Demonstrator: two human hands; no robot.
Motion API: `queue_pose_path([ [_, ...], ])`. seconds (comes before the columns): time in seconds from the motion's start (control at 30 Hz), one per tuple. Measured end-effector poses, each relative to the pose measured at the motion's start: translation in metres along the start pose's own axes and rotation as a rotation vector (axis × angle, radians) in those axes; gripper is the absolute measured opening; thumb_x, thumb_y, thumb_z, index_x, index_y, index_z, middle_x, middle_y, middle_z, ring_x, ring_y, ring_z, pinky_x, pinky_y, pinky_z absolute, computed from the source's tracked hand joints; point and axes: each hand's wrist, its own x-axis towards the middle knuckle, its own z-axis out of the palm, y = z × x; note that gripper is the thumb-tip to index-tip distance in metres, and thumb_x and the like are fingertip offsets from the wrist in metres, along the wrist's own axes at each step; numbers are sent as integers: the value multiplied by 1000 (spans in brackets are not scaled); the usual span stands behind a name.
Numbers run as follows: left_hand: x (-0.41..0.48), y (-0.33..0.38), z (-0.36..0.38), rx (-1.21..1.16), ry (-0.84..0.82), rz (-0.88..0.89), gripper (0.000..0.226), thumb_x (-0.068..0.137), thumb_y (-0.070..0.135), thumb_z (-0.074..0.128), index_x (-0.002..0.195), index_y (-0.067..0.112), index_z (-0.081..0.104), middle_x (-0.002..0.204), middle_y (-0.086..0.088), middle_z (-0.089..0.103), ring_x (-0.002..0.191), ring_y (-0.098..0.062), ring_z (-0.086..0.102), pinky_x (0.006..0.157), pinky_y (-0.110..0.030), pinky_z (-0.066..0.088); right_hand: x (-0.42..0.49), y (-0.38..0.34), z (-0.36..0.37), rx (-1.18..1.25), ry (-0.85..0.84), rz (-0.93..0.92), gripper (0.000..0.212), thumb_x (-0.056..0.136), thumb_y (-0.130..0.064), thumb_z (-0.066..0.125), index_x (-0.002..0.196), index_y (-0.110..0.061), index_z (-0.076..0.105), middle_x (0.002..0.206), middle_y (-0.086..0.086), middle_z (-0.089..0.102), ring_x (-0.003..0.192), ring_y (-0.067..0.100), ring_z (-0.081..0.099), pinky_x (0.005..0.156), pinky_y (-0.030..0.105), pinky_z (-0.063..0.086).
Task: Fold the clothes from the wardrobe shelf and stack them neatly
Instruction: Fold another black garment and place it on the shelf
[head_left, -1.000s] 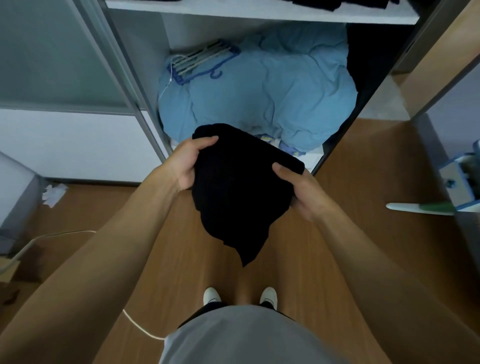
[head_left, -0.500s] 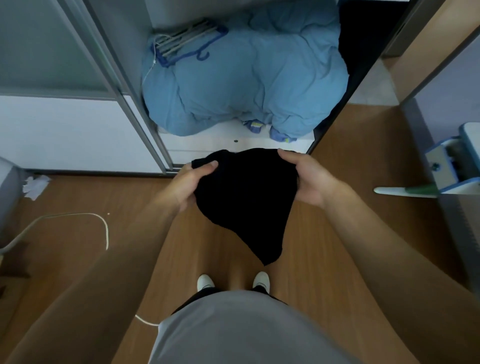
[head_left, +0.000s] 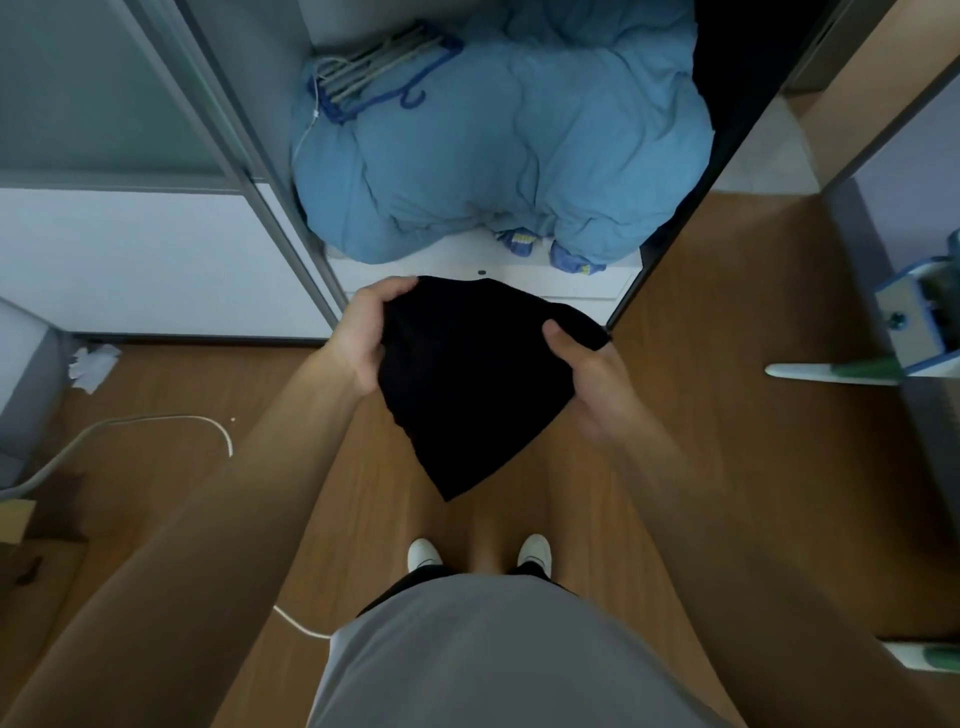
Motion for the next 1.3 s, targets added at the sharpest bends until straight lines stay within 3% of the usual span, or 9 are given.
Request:
queue_pose_path([
  [0.1,-2,-6,-23,-119,-160,44,55,92,59,54,120,17,74,132,-9,67,123,-26,63,99,-39,49,1,-11,4,79,92,55,37,97,-22,64,129,-2,61,119,16,72,110,30,69,96,41,56],
  [0.17,-1,-16,-30,-69,-273,-15,69,88,64,54,139,17,59,144,-9,57,133,-26,54,105,-39,47,2,-16,7,97,98,98,43,96,-23,66,131,1,58,122,19,69,110,31,69,94,42,57],
  [0.37,12,-30,-27,182,4,119,23,96,20,65,116,9,70,114,-9,75,107,-24,71,80,-27,58,-2,-19,-6,-78,-16,68,21,92,-11,69,111,-3,73,112,19,73,102,30,72,86,34,59],
  [0.47,12,-28,-26,85,-2,150,27,98,23,63,120,9,68,116,-8,74,108,-23,71,83,-28,59,-3,-24,-16,-179,-55,16,11,93,-15,69,94,-16,80,103,11,77,94,24,74,81,31,60],
  [0.6,11,-24,-21,123,-52,150,41,93,32,69,129,13,63,121,-6,72,111,-20,70,90,-30,57,-2,-24,-16,46,-42,59,28,92,-19,70,116,-4,71,102,11,76,91,24,74,73,29,59],
  [0.73,10,-26,-18,168,-86,162,29,94,23,68,121,13,67,114,-5,75,105,-19,72,80,-24,57,-4,-18,-21,206,-149,81,28,94,-16,64,119,-7,69,108,9,71,99,23,70,89,33,57],
  [0.9,11,-30,-15,50,-62,119,28,96,28,65,119,12,69,108,-6,77,98,-20,74,75,-27,58,-6,-7,-25,45,-163,51,32,94,-14,66,126,-13,68,124,12,70,116,27,67,96,37,55],
  [1.1,14,-31,-25,493,-1,89,36,82,35,81,110,14,72,104,-4,78,95,-17,75,80,-24,58,-4,-8,-11,-91,-63,75,37,95,-23,67,127,-6,64,117,12,73,111,28,69,81,30,58],
  [1.3,12,-24,-16,76,18,175,23,98,26,64,111,8,70,100,-6,77,93,-21,74,78,-30,58,-4,-21,-13,-255,-179,29,18,88,-19,73,105,-25,78,109,7,76,103,23,73,80,26,57],
])
